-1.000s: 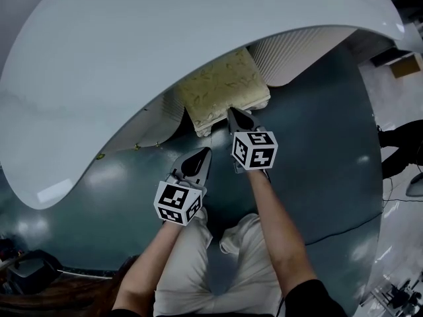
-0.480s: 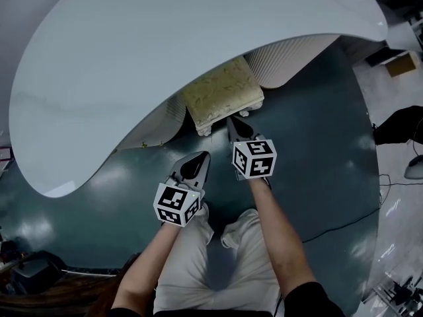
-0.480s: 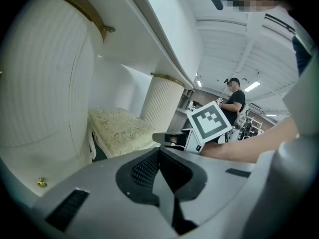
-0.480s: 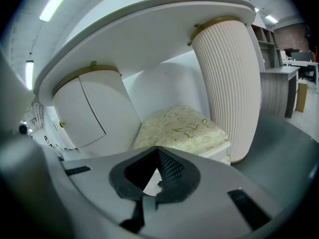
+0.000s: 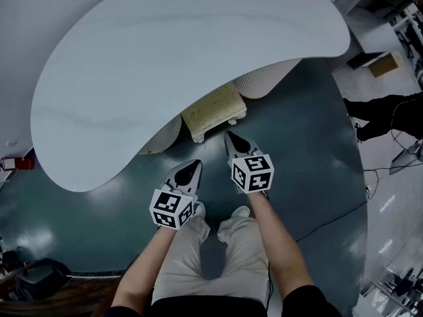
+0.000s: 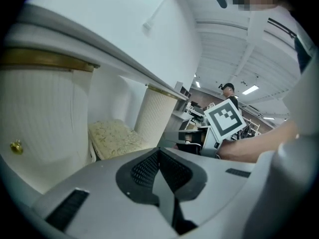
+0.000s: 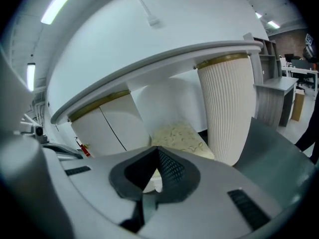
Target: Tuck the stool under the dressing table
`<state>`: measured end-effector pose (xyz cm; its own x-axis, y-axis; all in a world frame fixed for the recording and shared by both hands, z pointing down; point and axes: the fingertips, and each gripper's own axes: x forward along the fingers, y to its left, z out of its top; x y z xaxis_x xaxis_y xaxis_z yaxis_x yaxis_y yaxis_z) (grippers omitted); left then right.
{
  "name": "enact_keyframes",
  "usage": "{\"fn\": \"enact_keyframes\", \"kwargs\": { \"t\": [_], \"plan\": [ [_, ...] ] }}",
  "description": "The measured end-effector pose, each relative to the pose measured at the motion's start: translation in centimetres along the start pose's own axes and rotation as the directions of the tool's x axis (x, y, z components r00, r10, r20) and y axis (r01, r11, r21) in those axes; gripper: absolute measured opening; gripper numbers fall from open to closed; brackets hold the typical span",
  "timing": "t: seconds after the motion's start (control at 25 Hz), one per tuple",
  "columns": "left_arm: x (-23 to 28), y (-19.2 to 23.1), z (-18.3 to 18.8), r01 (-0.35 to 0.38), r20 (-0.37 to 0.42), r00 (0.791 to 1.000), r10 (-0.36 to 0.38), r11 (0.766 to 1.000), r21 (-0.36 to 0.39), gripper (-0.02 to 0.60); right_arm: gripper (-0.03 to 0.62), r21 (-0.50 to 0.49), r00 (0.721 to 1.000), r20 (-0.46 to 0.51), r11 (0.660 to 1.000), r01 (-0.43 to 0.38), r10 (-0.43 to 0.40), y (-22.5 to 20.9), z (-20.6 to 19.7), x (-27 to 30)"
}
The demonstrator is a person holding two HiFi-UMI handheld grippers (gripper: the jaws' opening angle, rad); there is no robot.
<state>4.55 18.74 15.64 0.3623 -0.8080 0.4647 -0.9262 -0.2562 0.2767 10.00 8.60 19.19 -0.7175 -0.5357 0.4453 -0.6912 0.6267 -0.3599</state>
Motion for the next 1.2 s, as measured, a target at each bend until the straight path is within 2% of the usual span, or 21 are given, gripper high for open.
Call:
{"fn": "enact_keyframes", "kwargs": {
  "t": [0.2, 0.48, 0.76, 1.0, 1.2],
  "plan": [
    [-7.5, -4.6, 9.5, -0.003, 0.002, 1.0, 0.003, 1.0, -0.001, 0.009, 0.009, 0.007, 1.0, -0.005, 1.0, -0.021, 0.021, 6.1, 8.4, -8.6],
    [-13.4, -8.2, 19.8, 0.034, -0.002, 0.999, -0.034, 0.999, 0.006, 0.009, 0.008, 0.014, 1.0, -0.015, 1.0, -0.026, 0.027, 11.6, 17.9, -15.7],
    [-21.2, -9.8, 25.8, 0.021, 0.028, 0.999, -0.021, 1.0, 0.004, 0.009, 0.009, 0.011, 1.0, -0.014, 1.0, -0.018, 0.019, 17.3, 23.8, -23.3],
    [-29.1, -11.5, 30.0, 0.038, 0.065, 0.997, -0.037, 0.999, -0.005, 0.009, 0.009, -0.068, 0.999, -0.005, 0.997, -0.04, 0.04, 24.5, 28.7, -28.7],
    [-33.3, -13.9, 33.8, 0.068, 0.075, 0.995, -0.07, 0.997, 0.039, 0.009, 0.009, -0.061, 0.997, -0.001, 0.995, -0.073, 0.073, 29.3, 31.4, -33.1]
  ]
}}
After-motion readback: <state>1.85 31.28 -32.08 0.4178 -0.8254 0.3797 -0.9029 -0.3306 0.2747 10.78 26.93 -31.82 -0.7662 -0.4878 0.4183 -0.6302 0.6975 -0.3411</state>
